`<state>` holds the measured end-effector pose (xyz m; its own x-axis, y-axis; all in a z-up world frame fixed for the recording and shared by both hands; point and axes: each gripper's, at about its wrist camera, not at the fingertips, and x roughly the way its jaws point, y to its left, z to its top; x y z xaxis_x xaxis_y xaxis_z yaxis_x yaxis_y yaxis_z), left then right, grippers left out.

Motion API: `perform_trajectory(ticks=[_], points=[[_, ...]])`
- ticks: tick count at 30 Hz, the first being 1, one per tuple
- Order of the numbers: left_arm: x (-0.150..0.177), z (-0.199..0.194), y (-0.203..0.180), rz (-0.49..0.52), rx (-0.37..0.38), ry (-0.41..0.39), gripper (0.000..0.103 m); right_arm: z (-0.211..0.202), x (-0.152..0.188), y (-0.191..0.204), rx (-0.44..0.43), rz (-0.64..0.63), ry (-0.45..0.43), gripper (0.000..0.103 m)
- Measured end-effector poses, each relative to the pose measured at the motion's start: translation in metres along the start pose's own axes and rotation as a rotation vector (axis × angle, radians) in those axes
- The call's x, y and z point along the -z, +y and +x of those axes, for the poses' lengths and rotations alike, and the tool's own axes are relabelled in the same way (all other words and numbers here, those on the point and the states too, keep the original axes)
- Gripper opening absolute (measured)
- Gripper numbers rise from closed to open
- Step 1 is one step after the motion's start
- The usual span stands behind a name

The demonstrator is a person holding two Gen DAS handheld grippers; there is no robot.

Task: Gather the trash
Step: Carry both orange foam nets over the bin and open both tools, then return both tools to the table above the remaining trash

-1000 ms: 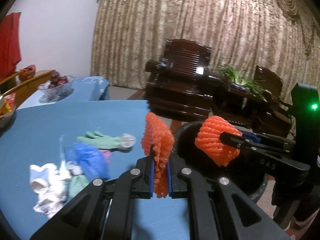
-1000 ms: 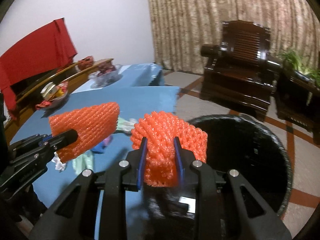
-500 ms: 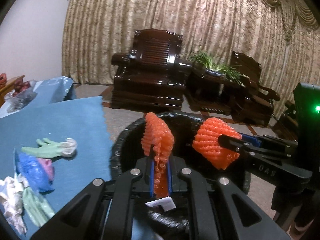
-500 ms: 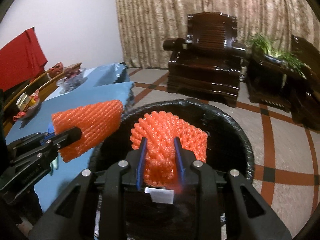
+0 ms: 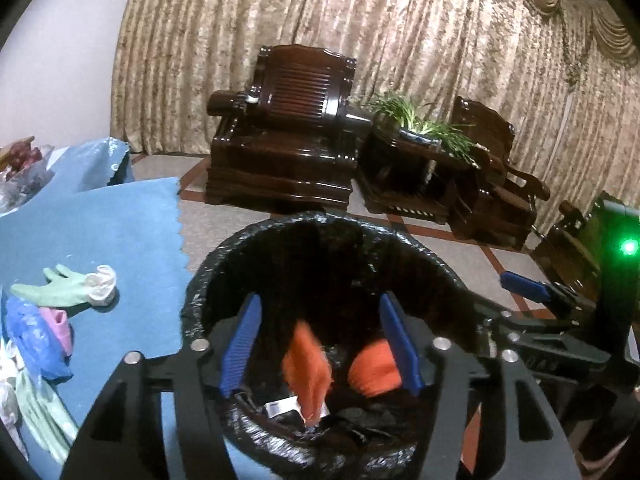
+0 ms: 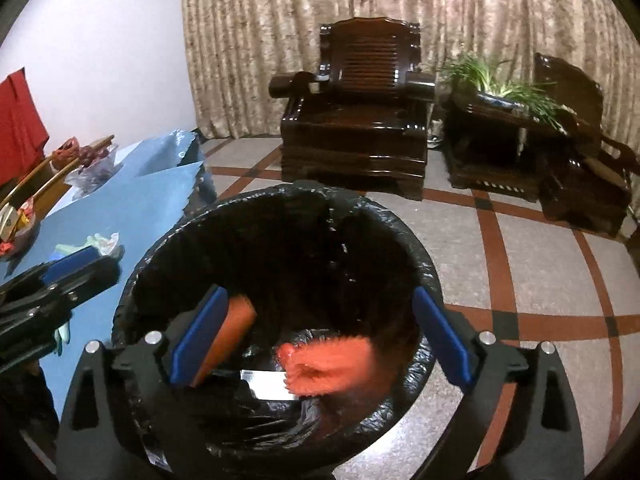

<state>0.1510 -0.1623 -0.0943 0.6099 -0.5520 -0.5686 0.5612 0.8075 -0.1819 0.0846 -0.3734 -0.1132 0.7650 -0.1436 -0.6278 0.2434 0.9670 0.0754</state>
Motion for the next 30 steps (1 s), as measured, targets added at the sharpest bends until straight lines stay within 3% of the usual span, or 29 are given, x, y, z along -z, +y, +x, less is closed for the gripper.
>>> perform_trajectory(ticks=[9,14,23,30], points=[[0.006,-0.058,0.043,-0.003,-0.156,-0.100,0.085,-0.012,-0.007,0.026,-0.026,-0.007,-0.034,0.097],[0.015,-0.096,0.079,-0.044,-0.254,-0.121,0.090,-0.017,-0.015,0.060,-0.097,-0.033,-0.047,0.098],[0.045,-0.155,0.143,-0.122,-0.446,-0.130,0.092,-0.017,-0.020,0.152,-0.261,-0.149,-0.033,0.098],[0.075,-0.180,0.185,-0.178,-0.543,-0.113,0.089,-0.013,-0.012,0.211,-0.356,-0.211,-0.021,0.098]])
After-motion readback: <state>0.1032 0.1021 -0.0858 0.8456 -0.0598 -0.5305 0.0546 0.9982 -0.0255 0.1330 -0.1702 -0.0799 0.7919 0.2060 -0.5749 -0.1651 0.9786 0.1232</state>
